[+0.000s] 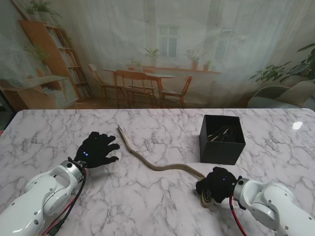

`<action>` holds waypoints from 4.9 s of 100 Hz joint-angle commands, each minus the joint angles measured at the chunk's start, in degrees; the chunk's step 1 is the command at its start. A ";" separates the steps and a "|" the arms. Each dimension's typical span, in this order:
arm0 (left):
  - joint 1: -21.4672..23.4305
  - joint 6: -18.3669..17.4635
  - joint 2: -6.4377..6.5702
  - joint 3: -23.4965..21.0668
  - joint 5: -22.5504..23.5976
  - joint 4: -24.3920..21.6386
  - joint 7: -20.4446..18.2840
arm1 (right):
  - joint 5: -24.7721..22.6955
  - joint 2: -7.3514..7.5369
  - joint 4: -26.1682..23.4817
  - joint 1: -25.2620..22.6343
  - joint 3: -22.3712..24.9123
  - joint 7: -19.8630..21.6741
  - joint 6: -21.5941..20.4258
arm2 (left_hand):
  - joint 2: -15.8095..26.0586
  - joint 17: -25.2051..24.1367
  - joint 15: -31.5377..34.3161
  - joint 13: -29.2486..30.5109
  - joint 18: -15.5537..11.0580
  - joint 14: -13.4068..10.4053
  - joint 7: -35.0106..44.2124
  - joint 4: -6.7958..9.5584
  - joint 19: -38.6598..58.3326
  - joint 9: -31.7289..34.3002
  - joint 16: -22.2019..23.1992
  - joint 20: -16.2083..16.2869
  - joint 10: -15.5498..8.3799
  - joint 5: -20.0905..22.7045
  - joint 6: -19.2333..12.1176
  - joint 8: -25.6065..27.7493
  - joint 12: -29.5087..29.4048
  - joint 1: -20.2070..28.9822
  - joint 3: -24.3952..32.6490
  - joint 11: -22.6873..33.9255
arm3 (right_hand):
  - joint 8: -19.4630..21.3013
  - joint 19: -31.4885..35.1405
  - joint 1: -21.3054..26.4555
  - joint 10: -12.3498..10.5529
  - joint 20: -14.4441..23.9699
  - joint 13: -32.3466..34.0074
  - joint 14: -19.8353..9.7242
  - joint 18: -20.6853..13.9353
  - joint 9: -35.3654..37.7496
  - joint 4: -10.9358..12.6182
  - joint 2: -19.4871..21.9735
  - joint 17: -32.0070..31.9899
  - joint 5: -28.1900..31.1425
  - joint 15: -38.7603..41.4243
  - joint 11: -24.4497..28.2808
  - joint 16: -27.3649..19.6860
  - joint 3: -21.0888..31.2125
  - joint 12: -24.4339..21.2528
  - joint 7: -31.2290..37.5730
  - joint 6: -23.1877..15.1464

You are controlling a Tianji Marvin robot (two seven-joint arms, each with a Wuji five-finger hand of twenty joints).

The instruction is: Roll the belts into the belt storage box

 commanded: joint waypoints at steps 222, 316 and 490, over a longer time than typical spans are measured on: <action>-0.18 0.12 -0.13 0.16 -0.09 0.39 -0.47 | 8.00 -1.49 7.18 0.34 -1.92 -10.44 -0.67 | 2.98 -0.74 -0.45 0.41 2.19 1.20 -0.36 0.14 -1.69 1.75 0.60 0.56 0.85 -0.31 1.26 -0.34 0.96 0.05 -1.34 0.45 | 2.01 -3.68 1.82 3.93 -0.04 3.55 2.74 13.69 4.73 6.36 20.08 -4.83 4.68 5.69 12.38 3.33 -4.93 3.44 0.52 -17.92; -0.29 0.11 -0.09 0.17 0.20 0.65 0.19 | 15.93 -2.52 9.89 -0.04 -3.10 -10.56 2.80 | 3.19 -0.57 -0.20 0.93 2.29 1.19 -0.49 0.16 -1.42 2.15 0.75 0.60 0.80 -0.73 1.39 -0.44 1.05 0.11 -1.33 0.70 | 2.96 -9.47 10.50 5.63 0.23 -2.91 5.44 16.32 -8.39 4.74 21.18 -10.01 13.75 1.14 1.40 2.09 -6.60 0.60 2.85 -18.82; -0.46 -0.09 -0.15 0.10 -0.17 1.17 1.18 | 17.28 -3.24 14.54 1.30 -5.31 -16.50 4.22 | 3.66 -0.33 0.56 2.75 2.76 1.32 -0.57 0.16 -0.98 3.27 1.37 0.67 0.53 -1.15 1.00 -0.60 1.23 0.77 -1.30 1.34 | 1.94 -9.72 6.62 5.46 1.21 -4.23 4.99 14.68 -8.51 2.98 18.75 -10.66 11.81 -0.38 -0.68 1.12 -5.03 -1.77 0.17 -11.24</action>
